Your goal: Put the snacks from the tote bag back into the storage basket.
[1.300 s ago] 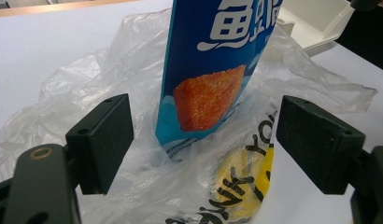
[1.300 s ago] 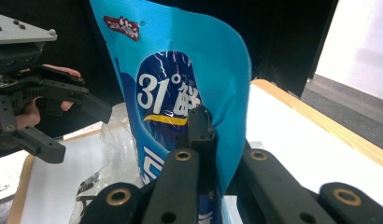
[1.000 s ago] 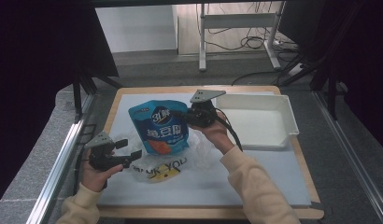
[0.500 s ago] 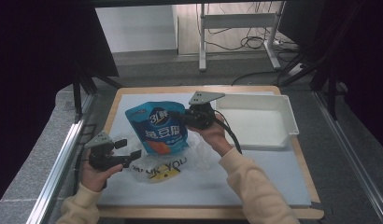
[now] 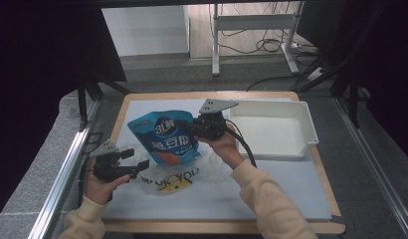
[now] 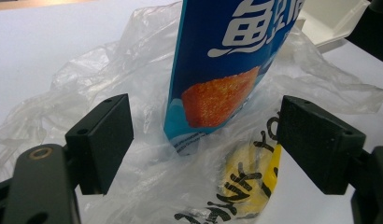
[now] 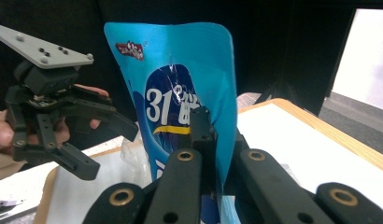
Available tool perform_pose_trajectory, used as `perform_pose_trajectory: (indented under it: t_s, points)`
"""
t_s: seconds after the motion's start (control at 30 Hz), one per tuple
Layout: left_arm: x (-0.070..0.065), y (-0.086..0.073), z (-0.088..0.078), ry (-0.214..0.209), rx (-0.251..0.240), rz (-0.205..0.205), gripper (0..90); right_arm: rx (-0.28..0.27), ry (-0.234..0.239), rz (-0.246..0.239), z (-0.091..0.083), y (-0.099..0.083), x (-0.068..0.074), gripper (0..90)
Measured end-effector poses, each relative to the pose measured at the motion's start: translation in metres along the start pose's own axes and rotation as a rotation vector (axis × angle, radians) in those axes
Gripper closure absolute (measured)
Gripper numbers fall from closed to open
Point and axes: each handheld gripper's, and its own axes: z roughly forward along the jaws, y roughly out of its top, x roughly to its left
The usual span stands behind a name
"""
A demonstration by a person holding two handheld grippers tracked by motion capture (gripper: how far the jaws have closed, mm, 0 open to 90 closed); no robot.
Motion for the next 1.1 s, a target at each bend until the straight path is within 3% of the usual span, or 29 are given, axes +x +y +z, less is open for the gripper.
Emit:
perform_pose_trajectory:
  t_s: [0.73, 1.1]
  points:
    - [0.003, 0.001, -0.005, -0.002, 0.000, -0.019, 19.3, -0.057, 0.056, 0.032, 0.005, 0.006, 0.011, 88.9]
    - [0.003, 0.001, -0.006, -0.002, -0.005, -0.021, 19.5, -0.082, 0.057, 0.031, 0.001, 0.018, 0.016, 89.0]
